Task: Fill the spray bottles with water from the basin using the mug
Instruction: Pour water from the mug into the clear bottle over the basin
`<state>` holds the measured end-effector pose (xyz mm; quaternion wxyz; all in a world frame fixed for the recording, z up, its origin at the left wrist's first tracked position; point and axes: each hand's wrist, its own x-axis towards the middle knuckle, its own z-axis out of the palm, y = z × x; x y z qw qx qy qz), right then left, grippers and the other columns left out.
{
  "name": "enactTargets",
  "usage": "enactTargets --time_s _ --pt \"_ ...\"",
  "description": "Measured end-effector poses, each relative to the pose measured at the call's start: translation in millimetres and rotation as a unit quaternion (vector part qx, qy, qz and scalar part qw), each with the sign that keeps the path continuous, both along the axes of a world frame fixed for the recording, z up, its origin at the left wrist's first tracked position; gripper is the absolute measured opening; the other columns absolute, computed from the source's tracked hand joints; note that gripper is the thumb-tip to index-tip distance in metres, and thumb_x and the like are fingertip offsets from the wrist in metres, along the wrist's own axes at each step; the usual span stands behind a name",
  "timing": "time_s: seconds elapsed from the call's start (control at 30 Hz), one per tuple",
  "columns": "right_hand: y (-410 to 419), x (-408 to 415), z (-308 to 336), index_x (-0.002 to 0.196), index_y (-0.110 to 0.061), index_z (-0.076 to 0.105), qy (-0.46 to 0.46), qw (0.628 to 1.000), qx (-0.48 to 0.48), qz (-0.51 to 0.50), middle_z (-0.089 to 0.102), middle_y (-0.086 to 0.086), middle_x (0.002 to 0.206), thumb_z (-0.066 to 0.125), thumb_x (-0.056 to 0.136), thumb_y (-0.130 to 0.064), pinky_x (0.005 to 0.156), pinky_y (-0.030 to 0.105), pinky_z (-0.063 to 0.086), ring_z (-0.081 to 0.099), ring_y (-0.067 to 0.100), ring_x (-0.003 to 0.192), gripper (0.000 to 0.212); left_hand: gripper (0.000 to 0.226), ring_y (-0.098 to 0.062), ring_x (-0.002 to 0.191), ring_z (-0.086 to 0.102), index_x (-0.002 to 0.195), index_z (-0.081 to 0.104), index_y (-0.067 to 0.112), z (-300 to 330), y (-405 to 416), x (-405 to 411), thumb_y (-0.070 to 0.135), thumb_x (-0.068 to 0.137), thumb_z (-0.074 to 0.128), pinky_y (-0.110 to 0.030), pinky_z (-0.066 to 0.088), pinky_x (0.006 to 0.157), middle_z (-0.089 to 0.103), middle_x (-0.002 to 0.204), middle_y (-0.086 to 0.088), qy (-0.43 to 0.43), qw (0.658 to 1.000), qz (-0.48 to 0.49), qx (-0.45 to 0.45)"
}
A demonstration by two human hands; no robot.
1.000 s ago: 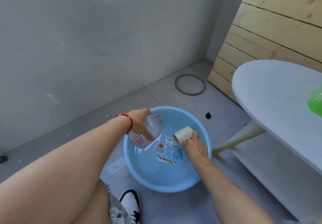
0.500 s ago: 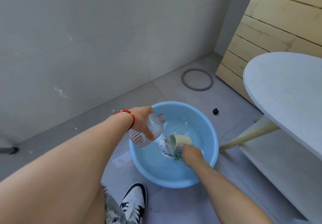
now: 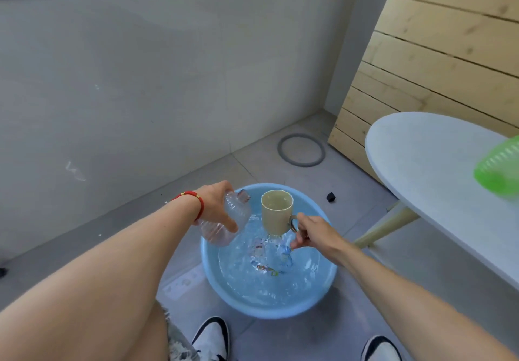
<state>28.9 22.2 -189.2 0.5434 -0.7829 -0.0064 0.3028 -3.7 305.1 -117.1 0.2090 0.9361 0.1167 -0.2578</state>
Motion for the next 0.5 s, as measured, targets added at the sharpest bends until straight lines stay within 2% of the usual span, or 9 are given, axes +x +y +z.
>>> enactTargets --time_s 0.13,0.23,0.3,0.37,0.5 --pt "-10.9 11.5 55.4 0.063 -0.011 0.048 -0.055 0.998 -0.043 -0.003 0.062 0.012 0.057 0.045 0.103 -0.022 0.098 0.052 0.057 0.072 0.032 0.071 0.041 0.107 -0.023 0.110 0.061 0.150 0.038 0.041 6.2 -1.6 -0.9 0.044 0.061 0.096 -0.045 0.066 0.066 0.051 0.127 0.008 -0.021 0.999 -0.001 -0.029" --pt "-17.2 17.4 100.3 0.064 -0.012 0.047 -0.086 0.993 -0.076 0.002 0.065 0.012 0.055 0.047 0.102 -0.024 0.098 0.047 0.058 0.073 0.031 0.072 0.041 0.102 -0.019 0.109 0.061 0.149 0.044 0.040 8.7 -7.4 0.5 0.043 0.061 0.097 -0.045 0.066 0.072 0.055 0.125 0.009 -0.064 0.997 -0.015 -0.046" --pt "-21.4 20.1 122.3 0.063 -0.015 0.044 -0.119 0.988 -0.094 -0.005 0.061 0.010 0.054 0.055 0.100 -0.036 0.095 0.045 0.059 0.077 0.032 0.073 0.044 0.102 -0.017 0.109 0.061 0.147 0.047 0.038 7.8 -10.6 4.6 0.047 0.059 0.097 -0.039 0.062 0.086 0.059 0.124 0.009 -0.099 0.993 -0.024 -0.053" --pt "-25.4 20.0 134.0 0.061 -0.018 0.042 -0.155 0.981 -0.116 -0.012 0.057 0.009 0.056 0.062 0.095 -0.050 0.093 0.045 0.058 0.078 0.028 0.071 0.051 0.100 -0.016 0.113 0.060 0.146 0.048 0.035 7.2 -15.7 8.6 0.048 0.060 0.097 -0.031 0.052 0.096 0.061 0.126 0.008 -0.119 0.991 -0.036 -0.052" --pt "-22.5 18.8 140.6 0.056 -0.021 0.037 -0.178 0.978 -0.099 -0.041 0.045 0.005 0.053 0.065 0.090 -0.044 0.099 0.049 0.052 0.078 0.025 0.067 0.050 0.102 -0.017 0.120 0.057 0.149 0.047 0.032 7.4 -28.0 13.4 0.047 0.062 0.097 -0.028 0.046 0.100 0.061 0.135 0.006 -0.131 0.988 -0.047 -0.062"
